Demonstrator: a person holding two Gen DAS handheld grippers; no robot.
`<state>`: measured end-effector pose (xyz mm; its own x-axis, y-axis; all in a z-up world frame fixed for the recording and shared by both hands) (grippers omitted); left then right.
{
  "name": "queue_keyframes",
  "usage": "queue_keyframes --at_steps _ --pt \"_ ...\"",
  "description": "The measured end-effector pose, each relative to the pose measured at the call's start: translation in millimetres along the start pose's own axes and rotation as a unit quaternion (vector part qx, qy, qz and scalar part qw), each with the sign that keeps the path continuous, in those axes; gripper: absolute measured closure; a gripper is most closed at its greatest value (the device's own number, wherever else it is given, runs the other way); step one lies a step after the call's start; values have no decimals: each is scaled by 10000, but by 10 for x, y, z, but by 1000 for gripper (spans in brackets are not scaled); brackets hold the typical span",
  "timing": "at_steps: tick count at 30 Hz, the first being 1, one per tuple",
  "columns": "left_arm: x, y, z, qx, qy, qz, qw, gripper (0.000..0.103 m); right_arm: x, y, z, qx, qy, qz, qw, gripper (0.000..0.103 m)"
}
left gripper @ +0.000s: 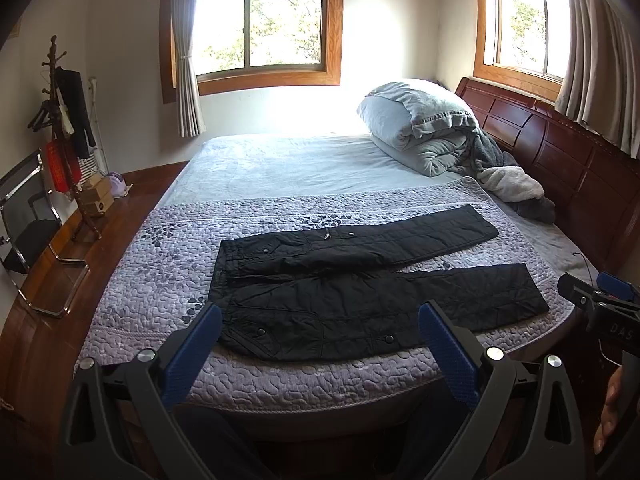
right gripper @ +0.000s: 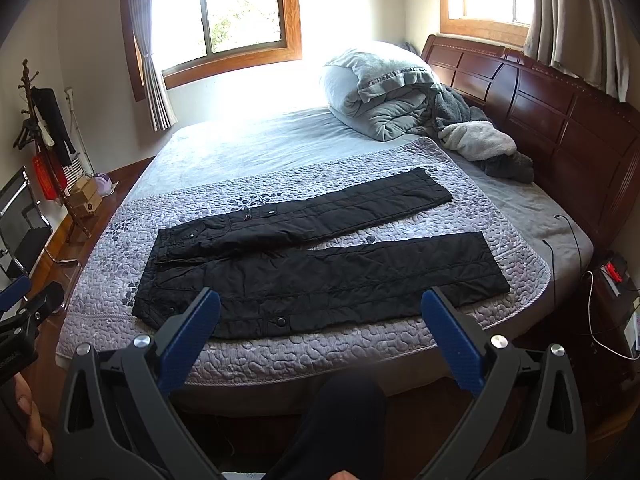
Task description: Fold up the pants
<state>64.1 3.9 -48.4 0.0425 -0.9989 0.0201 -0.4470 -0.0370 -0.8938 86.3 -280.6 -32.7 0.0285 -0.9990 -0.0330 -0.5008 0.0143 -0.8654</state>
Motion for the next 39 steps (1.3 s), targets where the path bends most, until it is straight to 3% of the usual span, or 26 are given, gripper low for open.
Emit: queue_keyframes --at_steps 39 --pt "27 -39 -22 39 -55 3 10000 4 -5 -21 4 5 14 -41 10000 2"
Point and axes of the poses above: each gripper's, at about its wrist camera, not at the fingertips, and z roughly the way its jaws point, x to its right, y to its underside, the point moved 8 cm from there along z, roughly the way its jaws point, and after that the axes turned 12 degrees about x, right-handed, at the moved point
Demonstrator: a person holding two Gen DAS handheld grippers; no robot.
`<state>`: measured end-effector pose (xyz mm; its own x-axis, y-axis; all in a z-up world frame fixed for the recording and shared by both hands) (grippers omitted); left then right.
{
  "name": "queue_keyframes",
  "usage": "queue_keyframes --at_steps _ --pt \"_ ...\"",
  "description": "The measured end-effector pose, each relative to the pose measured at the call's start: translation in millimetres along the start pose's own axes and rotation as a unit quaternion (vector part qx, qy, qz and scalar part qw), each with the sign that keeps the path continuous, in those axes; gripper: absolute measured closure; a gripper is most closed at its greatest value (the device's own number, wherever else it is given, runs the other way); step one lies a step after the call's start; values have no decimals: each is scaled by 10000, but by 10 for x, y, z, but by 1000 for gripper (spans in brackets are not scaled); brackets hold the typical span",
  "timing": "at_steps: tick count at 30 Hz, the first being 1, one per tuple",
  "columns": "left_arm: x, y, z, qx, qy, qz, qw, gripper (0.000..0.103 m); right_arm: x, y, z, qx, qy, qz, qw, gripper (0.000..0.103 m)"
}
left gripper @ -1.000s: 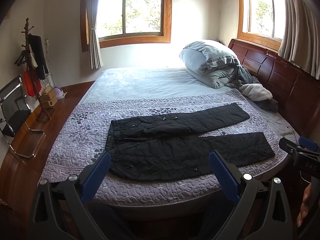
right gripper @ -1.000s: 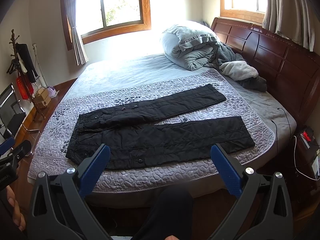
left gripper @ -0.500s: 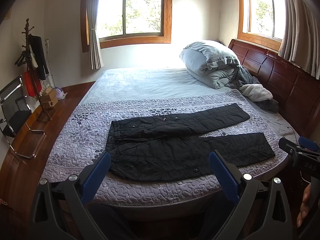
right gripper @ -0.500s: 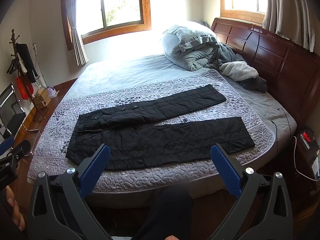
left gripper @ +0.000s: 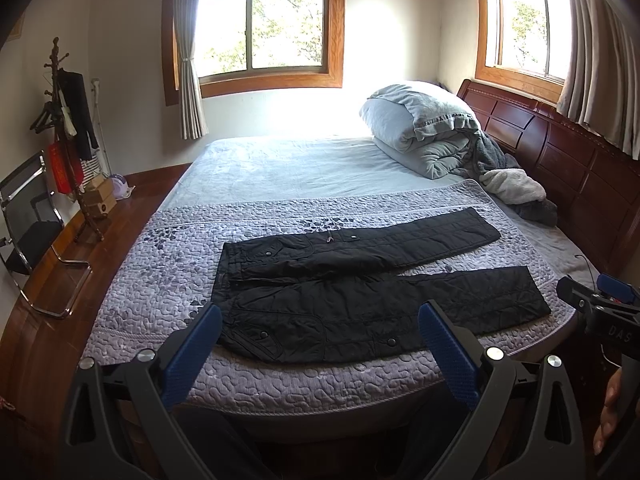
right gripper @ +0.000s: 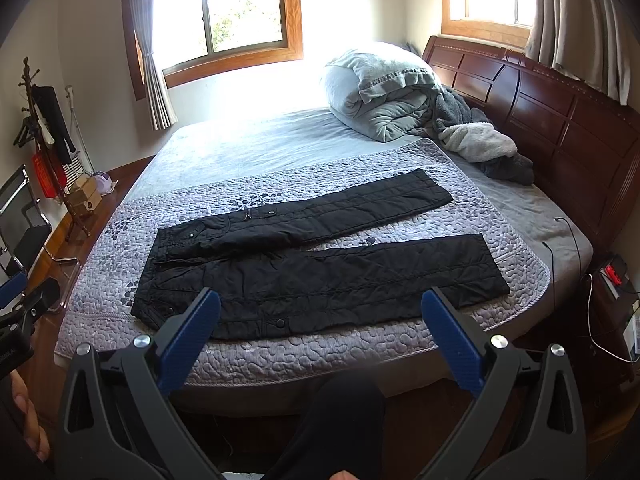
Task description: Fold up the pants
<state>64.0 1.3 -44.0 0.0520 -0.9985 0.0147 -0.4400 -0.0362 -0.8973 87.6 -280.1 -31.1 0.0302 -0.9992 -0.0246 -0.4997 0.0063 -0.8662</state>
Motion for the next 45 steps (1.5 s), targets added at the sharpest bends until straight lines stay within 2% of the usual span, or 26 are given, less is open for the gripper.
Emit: queue_keyframes --at_steps 26,28,29,31,33,35,38,39,41,42,43,45 --pt "-60 88 129 -137 -11 5 9999 4 4 58 101 -81 26 8 10000 2" --pt "-61 189 260 -341 252 0 9991 4 28 46 145 63 -71 29 10000 2" --pt "-56 273 359 -526 589 -72 9968 4 31 43 177 176 -229 62 9996 2" --pt "-135 487 569 -992 1228 -427 9865 4 106 95 352 241 -463 120 9986 2" --pt "-339 721 804 -1322 1578 -912 9743 4 214 310 687 -282 -525 131 9981 2" --pt "-617 922 1031 -1370 1739 -1295 9666 4 341 545 967 -691 -551 309 9956 2" --pt "-1163 1197 1417 -1384 1294 -1722 9667 4 478 937 1306 -1145 -598 556 9901 2" --pt "-1345 1322 1594 -1675 1170 -1889 9605 4 477 1045 1391 -1278 -706 717 9867 2" --pt "-1663 1594 1951 -2249 1062 -2416 9380 4 481 1272 1557 -1599 -1009 1198 9746 2" --pt "-1785 1695 2115 -2320 1176 -2715 9266 4 484 1368 1631 -1759 -1032 1353 9696 2" --pt "-1915 1813 2263 -2371 1141 -2923 9194 4 485 1443 1694 -1875 -1049 1457 9657 2" --pt "-2143 2001 2562 -2483 872 -3299 9066 4 508 1532 1783 -1984 -960 1498 9639 2"
Point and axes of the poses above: each gripper's, at about its wrist camera, not at the fingertips, and z roughly the way its jaws point, x to its right, y to its underside, the point moved 8 cm from there along z, roughly the way its jaws point, and after that the axes turned 12 degrees about x, right-handed, at the moved point
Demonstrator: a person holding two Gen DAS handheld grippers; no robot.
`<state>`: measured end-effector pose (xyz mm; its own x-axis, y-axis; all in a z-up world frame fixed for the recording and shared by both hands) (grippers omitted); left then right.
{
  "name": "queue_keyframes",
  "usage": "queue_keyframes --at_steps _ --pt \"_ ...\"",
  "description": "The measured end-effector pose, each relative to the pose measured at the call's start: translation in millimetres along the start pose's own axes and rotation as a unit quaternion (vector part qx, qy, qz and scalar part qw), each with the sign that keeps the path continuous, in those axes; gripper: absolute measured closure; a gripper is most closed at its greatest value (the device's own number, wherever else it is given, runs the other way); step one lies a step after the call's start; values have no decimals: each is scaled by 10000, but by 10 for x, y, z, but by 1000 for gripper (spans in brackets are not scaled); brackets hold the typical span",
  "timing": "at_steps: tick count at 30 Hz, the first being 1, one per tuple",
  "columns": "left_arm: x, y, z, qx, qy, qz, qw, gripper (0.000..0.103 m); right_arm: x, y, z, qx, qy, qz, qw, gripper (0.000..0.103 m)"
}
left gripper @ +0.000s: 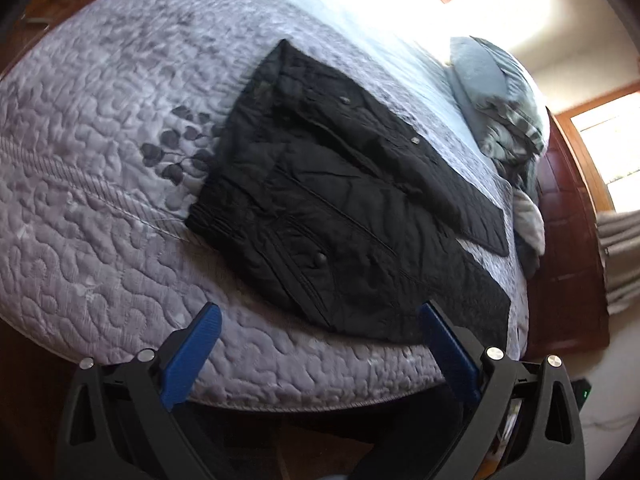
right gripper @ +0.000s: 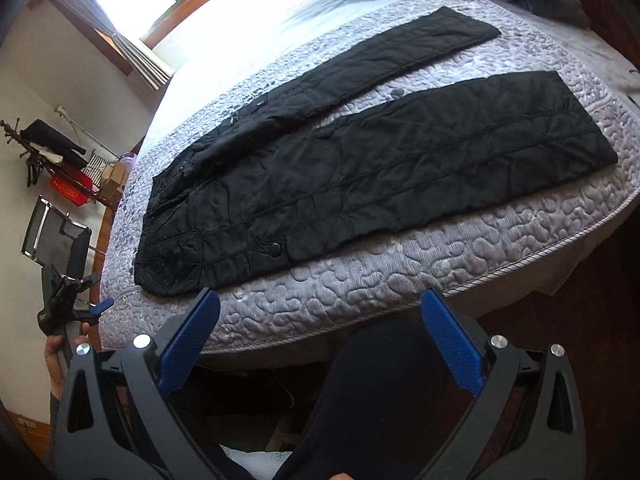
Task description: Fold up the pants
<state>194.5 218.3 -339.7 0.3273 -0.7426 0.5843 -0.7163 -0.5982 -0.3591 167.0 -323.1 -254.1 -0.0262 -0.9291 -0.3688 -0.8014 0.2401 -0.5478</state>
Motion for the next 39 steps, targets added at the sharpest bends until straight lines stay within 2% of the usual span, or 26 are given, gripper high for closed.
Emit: queue_keyframes --at_steps 2,4,6,9,10,11,13,15,16,17,18,19,20,21,22,24,26,28,30,32,33,35,36,37,39 --pt "-224 -75 252 -146 1 -414 9990 4 42 2 62 -38 41 38 10000 2" --pt "-403 -113 454 -230 -146 -717 9971 4 122 -26 79 -17 58 139 9999 2" --pt "-486 -113 585 -246 -296 -814 9959 4 197 -53 91 -21 75 216 9997 2" --pt "-480 -53 704 -344 -313 -890 9949 8 407 -99 144 -17 122 340 9993 2" --pt "-448 -8 716 -406 -388 -843 9949 23 483 -100 170 -37 141 393 9991 2" --pt "-448 42 753 -481 -506 -773 9946 44 562 -103 193 -49 137 454 9989 2" --pt "-449 96 786 -496 -811 -678 9932 55 778 -131 240 -30 137 649 9978 2" --pt "-427 119 785 -404 -863 -684 9931 59 1067 -185 279 0 93 952 9954 2" --pt "-434 114 794 -371 -836 -720 9932 64 1242 -224 294 10 86 1136 9935 4" --pt "-431 118 797 -328 -774 -787 9933 72 1439 -283 287 79 97 1356 9907 9" --pt "-434 114 806 -274 -707 -850 9935 74 1657 -359 259 222 99 1595 9869 16" --pt "-428 115 816 -228 -708 -840 9937 78 1909 -434 242 318 137 1826 9826 39" --pt "-400 121 842 -182 -707 -773 9943 84 2184 -496 236 353 230 2097 9769 48" --pt "-371 128 862 -150 -733 -688 9948 85 2435 -565 227 424 199 2413 9693 47" --pt "-350 115 893 -127 -792 -623 9948 86 2659 -642 222 506 124 2682 9620 40" --pt "-332 104 948 -129 -867 -574 9945 83 3076 -794 210 685 235 3046 9497 24" --pt "-343 96 991 -107 -863 -703 9937 80 3376 -949 216 860 258 3271 9407 23" --pt "-351 99 1009 -63 -869 -830 9927 79 3663 -1020 281 845 547 3471 9324 22" --pt "-351 100 994 3 -903 -878 9920 81 3868 -1037 378 816 558 3796 9199 22" --pt "-347 98 957 104 -981 -850 9915 87 3981 -1085 458 876 454 3954 9132 22" --pt "-347 92 932 191 -1007 -872 9909 88 4007 -1098 484 919 414 3965 9125 25" --pt "-388 75 867 390 -1064 -1026 9882 90 4051 -1125 564 923 267 3917 9151 53" --pt "-424 53 817 521 -1101 -1109 9863 91 4015 -1114 605 869 247 3897 9165 81" --pt "-477 27 744 663 -1157 -1161 9842 92 3952 -1104 644 818 177 3863 9186 86" --pt "-628 -22 584 899 -1270 -1305 9792 92 3747 -1106 676 766 53 3649 9279 89"
Point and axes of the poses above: each gripper's, at about its wrist camera, not at the fingertips, and z roughly the way its jaws point, x to its right, y to its underside, the point moved 8 cm from there along z, roughly the way its jaws point, and after that the axes turned 12 degrees about x, right-handed, at the moved point
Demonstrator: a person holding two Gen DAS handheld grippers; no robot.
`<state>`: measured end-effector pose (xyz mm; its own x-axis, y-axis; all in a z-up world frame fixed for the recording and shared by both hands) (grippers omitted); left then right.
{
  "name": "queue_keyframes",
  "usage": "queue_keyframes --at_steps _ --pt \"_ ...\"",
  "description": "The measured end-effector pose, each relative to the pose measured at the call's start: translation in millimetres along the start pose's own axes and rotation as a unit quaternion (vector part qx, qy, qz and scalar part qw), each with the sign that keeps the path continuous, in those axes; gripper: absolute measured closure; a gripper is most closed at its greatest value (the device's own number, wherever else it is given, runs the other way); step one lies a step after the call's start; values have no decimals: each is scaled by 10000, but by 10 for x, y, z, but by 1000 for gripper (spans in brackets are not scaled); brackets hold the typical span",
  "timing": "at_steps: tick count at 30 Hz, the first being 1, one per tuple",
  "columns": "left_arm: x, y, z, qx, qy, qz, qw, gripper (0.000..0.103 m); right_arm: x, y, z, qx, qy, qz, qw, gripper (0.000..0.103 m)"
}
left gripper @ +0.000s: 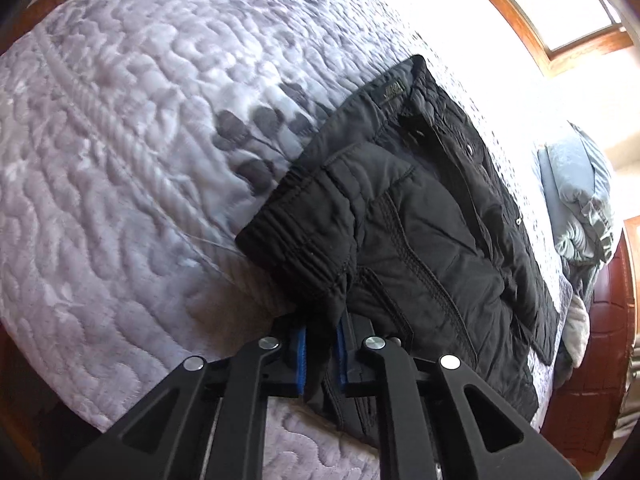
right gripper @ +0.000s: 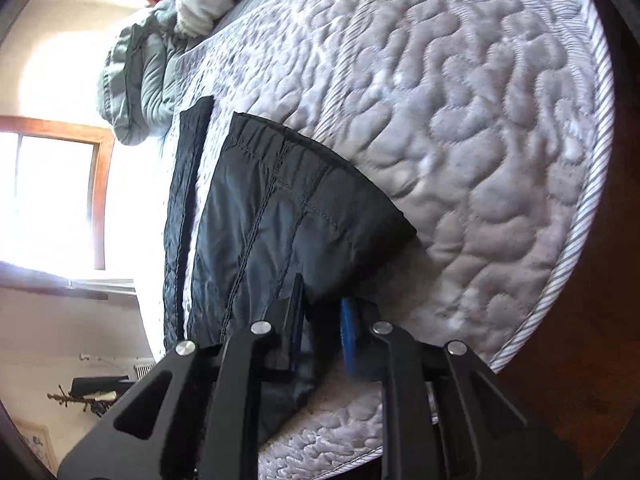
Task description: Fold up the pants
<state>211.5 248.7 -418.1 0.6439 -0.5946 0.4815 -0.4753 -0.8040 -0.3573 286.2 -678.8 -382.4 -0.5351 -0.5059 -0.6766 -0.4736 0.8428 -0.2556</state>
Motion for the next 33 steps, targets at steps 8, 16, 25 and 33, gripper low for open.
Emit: queue_keyframes --at_steps 8,16,25,33 --pt "-797 -363 -343 615 -375 -850 9938 93 -349 665 -14 -269 114 -705 9971 93" --pt "-861 -256 -293 796 -311 -1289 9880 92 -70 823 -161 -333 416 -551 9971 93" --pt "-889 -636 -935 1027 -722 -167 9919 19 -401 454 -655 642 1431 -1900 9692 46" --pt "115 -1709 -362 537 159 1436 9881 4 -899 707 252 -452 1175 -2715 9542 35"
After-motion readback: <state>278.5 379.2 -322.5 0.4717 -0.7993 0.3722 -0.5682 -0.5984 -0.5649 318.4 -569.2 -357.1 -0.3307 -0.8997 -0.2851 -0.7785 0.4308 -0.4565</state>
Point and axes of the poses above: each gripper's, at about its wrist camera, not at the fingertips, and z roughly the way its jaws point, x to its right, y to its underside, the point moved 8 cm from there along z, roughly the way its jaws point, and after that the axes turned 12 degrees about x, right-handed, at the moved point
